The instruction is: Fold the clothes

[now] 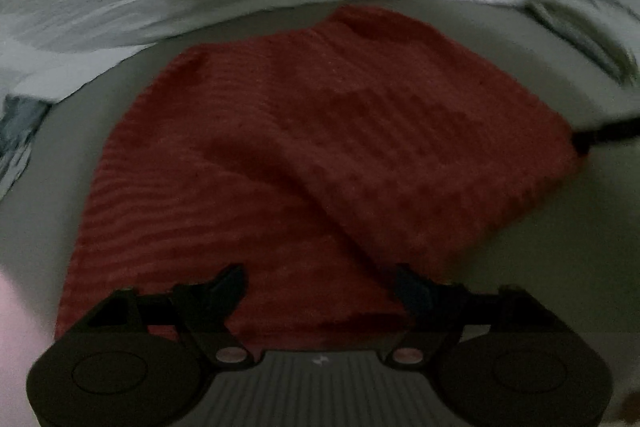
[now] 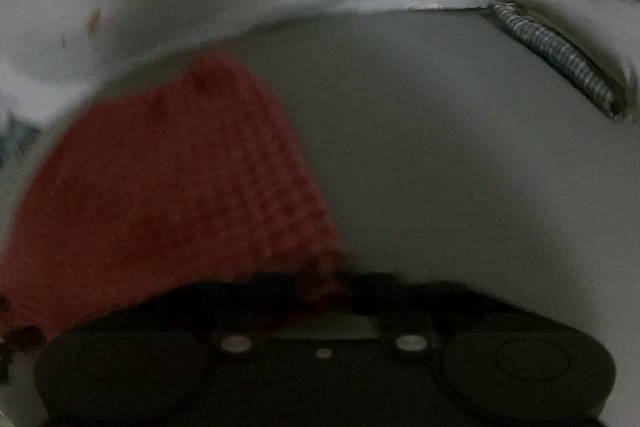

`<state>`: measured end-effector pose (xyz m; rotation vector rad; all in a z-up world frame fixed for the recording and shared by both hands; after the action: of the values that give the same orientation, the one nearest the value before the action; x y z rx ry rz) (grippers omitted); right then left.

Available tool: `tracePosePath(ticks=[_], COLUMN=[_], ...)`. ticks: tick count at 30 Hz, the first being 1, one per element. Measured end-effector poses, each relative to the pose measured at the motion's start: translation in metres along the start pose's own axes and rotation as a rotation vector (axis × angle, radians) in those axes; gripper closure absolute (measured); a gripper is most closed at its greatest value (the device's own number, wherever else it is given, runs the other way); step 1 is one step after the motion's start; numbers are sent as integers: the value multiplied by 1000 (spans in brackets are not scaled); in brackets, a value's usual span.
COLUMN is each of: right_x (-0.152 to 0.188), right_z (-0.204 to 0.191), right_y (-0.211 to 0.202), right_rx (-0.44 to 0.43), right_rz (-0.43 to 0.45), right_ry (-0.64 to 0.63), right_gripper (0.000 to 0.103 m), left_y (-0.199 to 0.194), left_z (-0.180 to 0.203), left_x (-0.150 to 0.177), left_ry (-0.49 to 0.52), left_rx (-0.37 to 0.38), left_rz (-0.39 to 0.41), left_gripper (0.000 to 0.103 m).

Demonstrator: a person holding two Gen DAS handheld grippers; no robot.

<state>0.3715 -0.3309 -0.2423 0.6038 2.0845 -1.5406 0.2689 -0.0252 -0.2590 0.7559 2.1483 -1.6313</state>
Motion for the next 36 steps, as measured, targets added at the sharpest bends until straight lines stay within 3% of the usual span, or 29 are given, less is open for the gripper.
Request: tracePosePath(ticks=[2,8,11,12,13,14,17,19,22,25,26,27,28,32,36], right_x=[-1,-5,-8,-8,-9,-10,1,12,27,40,40,39,36,22,9], right_z=[0,2,2,2,2,3,-37,-70,-112,-140,-139,-139,-132,-94,-55], right_y=[-6,-23,-31,-34,-37,-40,-44,-41,-33,-25,-24,-23,-20,-9,1], right_rx=[24,95,130,142,154,165,75,-14,-138,-162,-147,-132,-113,-33,46], right_rz=[12,47,65,71,77,83,101,89,49,24,30,35,32,6,-20], right_ry=[-16,-65,-90,-98,-106,-114,-251,-342,-455,-580,-575,-571,-554,-467,-380], right_gripper=[102,98,81,66,61,62,66,84,85,80,76,61,53,52,56], left_y=[0,-6,-9,-11,-14,-16,-30,-40,-44,-40,-43,-45,-47,-56,-51], left_z=[8,7,6,7,9,10,13,19,30,32,26,21,15,-17,-38], left_x=[7,20,23,23,24,24,25,25,34,44,43,41,40,33,33], left_ry=[48,-8,-23,-17,-11,-4,47,106,232,261,215,169,121,-112,-276], left_rx=[2,38,53,54,55,55,64,76,94,83,91,99,108,119,107], left_rz=[-10,-32,-33,-26,-19,-12,23,42,3,-34,-41,-47,-53,-53,-84], left_gripper=[57,68,84,86,91,95,99,99,93,87,79,73,64,49,47])
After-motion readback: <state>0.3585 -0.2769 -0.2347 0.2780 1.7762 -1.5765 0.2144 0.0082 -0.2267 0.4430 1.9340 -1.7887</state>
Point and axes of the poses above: each gripper's, at about its wrist camera, not at the fingertips, and y roughly the way its jaws point, z to its right, x to its underside, the point moved 6 cm from there along y, roughly the way its jaws point, and after that the axes turned 11 degrees about -x, right-handed, at the moved point
